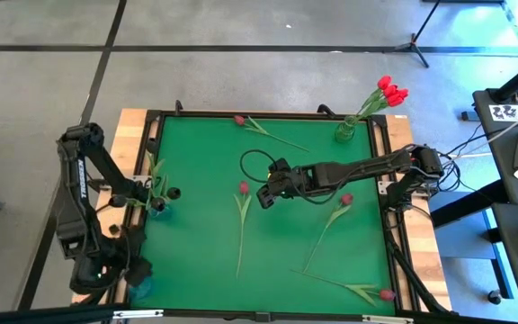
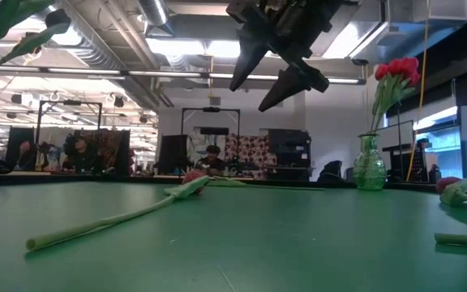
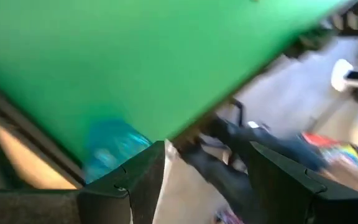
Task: Sort flowers into vase by color
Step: Adjust the top blue vase
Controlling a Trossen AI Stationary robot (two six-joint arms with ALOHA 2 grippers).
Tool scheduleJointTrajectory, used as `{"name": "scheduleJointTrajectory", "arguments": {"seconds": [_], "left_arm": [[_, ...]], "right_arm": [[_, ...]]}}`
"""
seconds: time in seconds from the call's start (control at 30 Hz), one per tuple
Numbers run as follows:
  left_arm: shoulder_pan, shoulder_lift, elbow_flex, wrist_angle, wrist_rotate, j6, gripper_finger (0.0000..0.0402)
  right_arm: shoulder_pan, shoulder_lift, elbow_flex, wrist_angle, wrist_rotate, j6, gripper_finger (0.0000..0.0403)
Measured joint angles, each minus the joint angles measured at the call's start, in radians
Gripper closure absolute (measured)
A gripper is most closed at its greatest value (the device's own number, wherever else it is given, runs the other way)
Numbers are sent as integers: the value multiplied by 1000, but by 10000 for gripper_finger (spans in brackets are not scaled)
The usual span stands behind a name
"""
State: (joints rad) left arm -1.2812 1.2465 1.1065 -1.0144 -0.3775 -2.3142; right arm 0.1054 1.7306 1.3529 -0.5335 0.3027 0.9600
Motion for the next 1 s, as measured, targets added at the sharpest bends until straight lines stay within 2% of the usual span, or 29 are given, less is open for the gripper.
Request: {"name": "scheduleJointTrajectory", "arguments": {"seconds": [0.2, 0.37, 0.47, 0.7, 1.0], "left_arm": [[0, 4, 0, -208, 73, -71, 184], [0, 4, 0, -359, 73, -60, 184], [-5, 4, -29, -359, 70, 4, 184], [-82, 5, -168, -352, 53, 35, 184], [-122, 5, -332, -327, 35, 184, 184]], "right_arm": [[22, 0, 0, 0, 1, 0, 113], [40, 0, 0, 0, 10, 1, 113], [50, 0, 0, -1, 12, 2, 113], [79, 0, 0, -38, 17, 26, 113], [105, 1, 0, -99, 28, 78, 113]]}}
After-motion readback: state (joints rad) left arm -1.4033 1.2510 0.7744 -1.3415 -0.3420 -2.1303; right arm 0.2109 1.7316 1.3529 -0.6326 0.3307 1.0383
